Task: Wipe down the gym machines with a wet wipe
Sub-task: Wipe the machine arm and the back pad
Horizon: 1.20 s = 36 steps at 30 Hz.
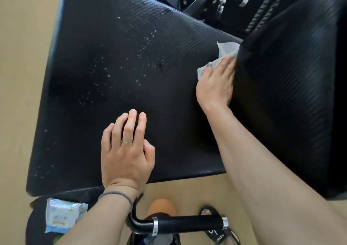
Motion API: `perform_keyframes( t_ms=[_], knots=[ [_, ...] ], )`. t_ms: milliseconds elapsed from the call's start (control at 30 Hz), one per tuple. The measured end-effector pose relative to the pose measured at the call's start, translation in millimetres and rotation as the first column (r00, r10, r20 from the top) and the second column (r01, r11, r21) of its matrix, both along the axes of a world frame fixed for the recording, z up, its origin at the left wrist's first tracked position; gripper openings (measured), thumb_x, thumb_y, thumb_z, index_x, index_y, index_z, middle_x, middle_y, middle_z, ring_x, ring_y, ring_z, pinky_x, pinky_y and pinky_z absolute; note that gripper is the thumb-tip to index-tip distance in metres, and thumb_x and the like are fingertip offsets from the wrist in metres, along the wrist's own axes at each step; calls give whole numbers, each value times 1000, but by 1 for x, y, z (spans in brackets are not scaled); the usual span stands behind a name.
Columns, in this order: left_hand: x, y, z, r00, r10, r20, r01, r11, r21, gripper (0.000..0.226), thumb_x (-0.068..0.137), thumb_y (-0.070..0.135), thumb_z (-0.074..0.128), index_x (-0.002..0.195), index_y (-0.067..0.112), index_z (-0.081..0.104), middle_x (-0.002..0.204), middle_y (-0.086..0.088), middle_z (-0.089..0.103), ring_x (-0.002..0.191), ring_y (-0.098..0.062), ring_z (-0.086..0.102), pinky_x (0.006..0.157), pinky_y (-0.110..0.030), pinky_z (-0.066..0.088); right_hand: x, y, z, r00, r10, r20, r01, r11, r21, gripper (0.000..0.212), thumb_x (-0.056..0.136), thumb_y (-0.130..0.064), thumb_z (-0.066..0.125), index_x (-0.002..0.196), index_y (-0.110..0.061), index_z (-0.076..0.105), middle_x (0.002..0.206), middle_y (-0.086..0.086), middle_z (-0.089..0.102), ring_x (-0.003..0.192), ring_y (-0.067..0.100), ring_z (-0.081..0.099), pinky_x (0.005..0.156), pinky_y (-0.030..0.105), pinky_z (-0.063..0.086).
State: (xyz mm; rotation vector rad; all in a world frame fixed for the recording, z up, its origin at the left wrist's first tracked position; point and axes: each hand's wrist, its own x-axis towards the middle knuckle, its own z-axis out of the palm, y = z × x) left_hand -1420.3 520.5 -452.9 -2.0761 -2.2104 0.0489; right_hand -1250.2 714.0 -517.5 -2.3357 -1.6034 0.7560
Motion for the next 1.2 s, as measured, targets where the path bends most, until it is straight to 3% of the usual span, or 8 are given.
perform_keyframes(
  t_ms=[267, 500, 633, 733, 833, 967, 1033, 1200],
  knots=[
    [1, 1, 0, 1000, 12, 7, -12, 1000, -1, 57, 94, 22, 46, 149, 10, 45, 153, -12, 43, 141, -33, 40, 118, -51, 28, -17, -37, 6, 988, 140, 63, -141, 990, 16, 69, 108, -36, 22, 158, 4, -2, 167, 24, -3, 157, 33, -3, 127, 41, -2],
    [2, 1, 1, 1000, 16, -3, -16, 999, -38, 58, 94, 24, 46, 151, 11, 43, 154, -11, 41, 142, -32, 38, 120, -49, 25, -13, 57, 14, 983, -184, -14, 183, 982, -52, 68, 109, -39, 21, 159, 4, 4, 168, 21, 6, 156, 29, 11, 125, 36, 8],
    [1, 1, 1, 1000, 12, -15, -13, 999, -35, 58, 95, 24, 45, 151, 11, 43, 153, -11, 42, 141, -32, 39, 120, -49, 26, -57, 57, 29, 957, 282, 66, -286, 957, 49, 64, 108, -34, 12, 159, 3, 1, 168, 23, -4, 156, 34, -5, 127, 44, -4],
    [2, 2, 2, 1000, 14, -17, -14, 999, -30, 57, 96, 24, 43, 151, 10, 43, 153, -12, 43, 142, -32, 39, 119, -49, 26, -98, 21, 45, 762, 643, 79, -644, 737, 205, 65, 107, -38, 11, 160, -2, 1, 169, 17, -4, 157, 29, -6, 127, 41, -6],
    [2, 1, 2, 1000, 10, -18, -11, 999, -32, 58, 95, 24, 45, 151, 11, 43, 153, -11, 42, 142, -31, 38, 119, -49, 26, -75, 30, 43, 648, 752, 119, -757, 619, 209, 62, 109, -38, 14, 162, -9, 0, 170, 11, -4, 157, 23, -7, 127, 37, -7],
    [2, 1, 0, 1000, 13, -24, -14, 999, -32, 59, 93, 25, 45, 151, 12, 43, 153, -10, 42, 141, -30, 38, 119, -49, 26, -36, 83, 28, 892, 440, 104, -447, 893, 50, 63, 109, -37, 12, 160, -2, 0, 169, 17, -4, 157, 28, -5, 127, 40, -4],
    [1, 2, -1, 1000, 14, -24, -14, 999, -29, 59, 94, 25, 45, 151, 12, 44, 153, -10, 43, 141, -30, 38, 119, -49, 27, -54, 81, 34, 923, 381, 60, -383, 923, 39, 64, 108, -38, 11, 160, -1, -1, 169, 17, -6, 157, 27, -7, 127, 41, -4],
    [2, 0, -1, 1000, 21, -19, -21, 1000, -19, 59, 93, 24, 47, 150, 10, 46, 152, -13, 46, 140, -32, 41, 118, -51, 30, -114, 6, 60, 568, 818, 93, -808, 532, 253, 63, 108, -39, 12, 161, -5, 0, 170, 12, -4, 157, 22, -8, 127, 40, -4]
  ],
)
